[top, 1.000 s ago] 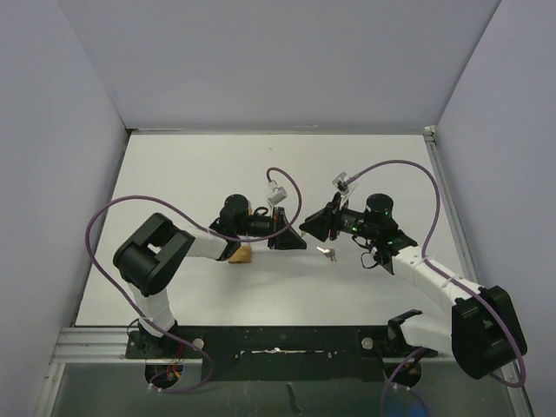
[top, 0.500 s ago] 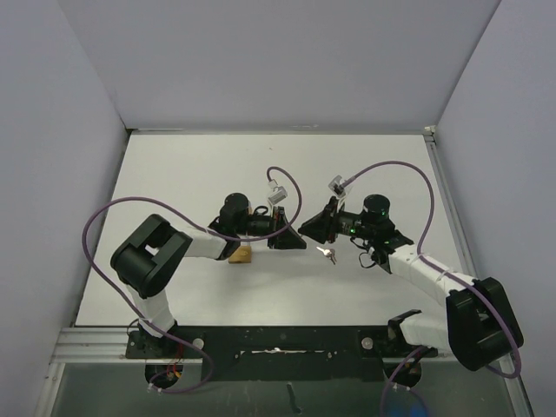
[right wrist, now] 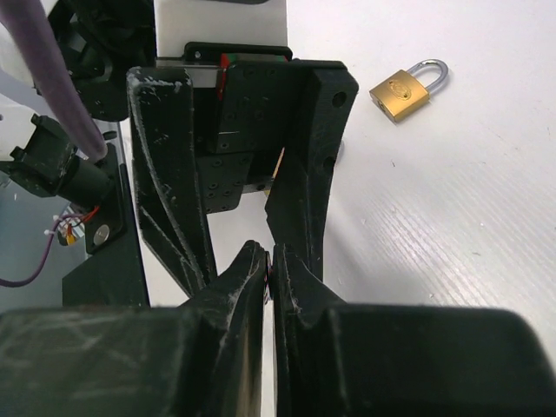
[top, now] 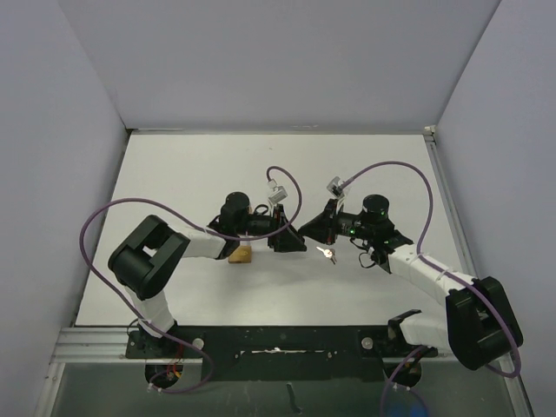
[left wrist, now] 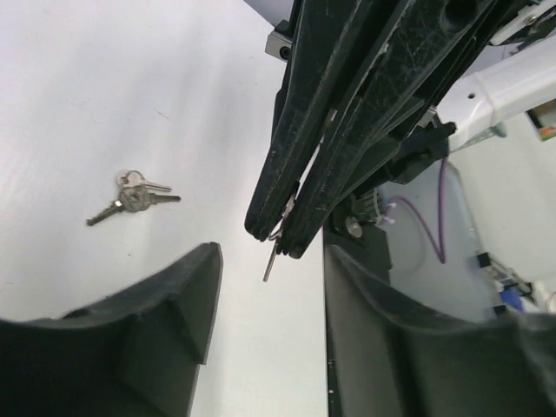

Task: Unlock with the key

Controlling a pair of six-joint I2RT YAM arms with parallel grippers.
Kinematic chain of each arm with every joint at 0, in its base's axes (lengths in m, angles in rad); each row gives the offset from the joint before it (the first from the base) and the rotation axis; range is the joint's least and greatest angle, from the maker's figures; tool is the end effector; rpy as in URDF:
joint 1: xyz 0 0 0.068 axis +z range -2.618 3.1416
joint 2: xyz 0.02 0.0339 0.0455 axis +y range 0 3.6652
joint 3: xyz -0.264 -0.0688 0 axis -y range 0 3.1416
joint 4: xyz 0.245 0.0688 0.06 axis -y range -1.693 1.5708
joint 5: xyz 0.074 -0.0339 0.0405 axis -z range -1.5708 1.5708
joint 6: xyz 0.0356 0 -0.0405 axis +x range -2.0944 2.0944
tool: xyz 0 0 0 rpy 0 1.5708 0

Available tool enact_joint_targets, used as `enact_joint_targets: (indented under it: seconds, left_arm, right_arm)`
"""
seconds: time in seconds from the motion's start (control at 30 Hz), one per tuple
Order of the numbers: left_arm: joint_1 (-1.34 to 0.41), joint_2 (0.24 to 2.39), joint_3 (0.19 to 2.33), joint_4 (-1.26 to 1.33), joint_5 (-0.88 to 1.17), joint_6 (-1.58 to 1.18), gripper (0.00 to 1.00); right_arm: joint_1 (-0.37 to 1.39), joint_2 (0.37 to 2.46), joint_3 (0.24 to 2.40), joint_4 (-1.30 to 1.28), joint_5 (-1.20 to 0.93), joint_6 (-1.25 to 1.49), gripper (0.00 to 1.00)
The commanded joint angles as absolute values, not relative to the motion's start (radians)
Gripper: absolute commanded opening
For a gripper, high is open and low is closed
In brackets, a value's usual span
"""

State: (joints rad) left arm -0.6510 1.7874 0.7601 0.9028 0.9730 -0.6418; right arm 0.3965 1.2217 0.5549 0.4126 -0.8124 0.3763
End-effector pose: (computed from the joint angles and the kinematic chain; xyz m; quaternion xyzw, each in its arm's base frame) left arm 0.2591 -0.2343 0.1810 0.3124 0.6613 -0.6321 0.2558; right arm 0.2249 0.1222 0.2324 -0.2491 0.7242 0.5013 0.4028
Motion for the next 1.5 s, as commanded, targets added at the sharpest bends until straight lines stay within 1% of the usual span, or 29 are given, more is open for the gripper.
enact_joint_targets:
  seconds: [0.0,0.03,0.07,0.13,0.27,0.33,0.4,0.53,0.67,0.83,1.1,1.27,1.37,1.47]
  left_arm:
    - [-0.635,1.705,0.788,0.875,0.911,-0.603,0.58]
    - [-0.631,1.698,0.784,0.864,0.897,-0.597,0.61]
    - [-0.625,1.688,0.777,0.850,0.878,-0.590,0.62]
    - [-0.603,1.666,0.760,0.829,0.845,-0.579,0.63]
    - [-0.558,1.594,0.695,0.813,0.753,-0.570,0.63]
    - [-0.546,1.531,0.663,0.759,0.617,-0.530,0.64]
    - [-0.550,1.460,0.611,0.691,0.430,-0.478,0.64]
    - [-0.555,1.340,0.549,0.617,0.137,-0.418,0.64]
    - [-0.561,1.294,0.528,0.593,-0.035,-0.351,0.65]
    - [-0.569,1.320,0.554,0.547,-0.216,-0.330,0.65]
    - [-0.571,1.364,0.563,0.595,-0.272,-0.307,0.65]
    - [-0.569,1.421,0.616,0.535,-0.284,-0.271,0.65]
    - [-0.565,1.476,0.683,0.433,-0.305,-0.297,0.66]
    - [-0.553,1.524,0.698,0.421,-0.281,-0.325,0.66]
  right_arm:
    - [0.398,1.216,0.572,0.436,-0.801,0.359,0.00]
    - [0.398,1.214,0.572,0.435,-0.788,0.363,0.00]
    - [0.394,1.209,0.571,0.433,-0.772,0.370,0.00]
    - [0.381,1.198,0.564,0.437,-0.739,0.387,0.00]
    - [0.335,1.164,0.535,0.451,-0.588,0.467,0.00]
    - [0.292,1.152,0.504,0.501,-0.545,0.535,0.00]
    - [0.252,1.142,0.463,0.566,-0.502,0.612,0.00]
    - [0.221,1.123,0.394,0.646,-0.378,0.730,0.00]
    - [0.216,1.105,0.331,0.726,-0.259,0.842,0.00]
    - [0.213,1.090,0.257,0.819,-0.189,0.927,0.00]
    - [0.178,1.091,0.197,0.901,-0.205,0.996,0.00]
    - [0.144,1.109,0.170,0.976,-0.260,1.024,0.00]
    - [0.136,1.108,0.165,0.989,-0.267,1.029,0.00]
    - [0.130,1.093,0.161,0.989,-0.273,1.025,0.00]
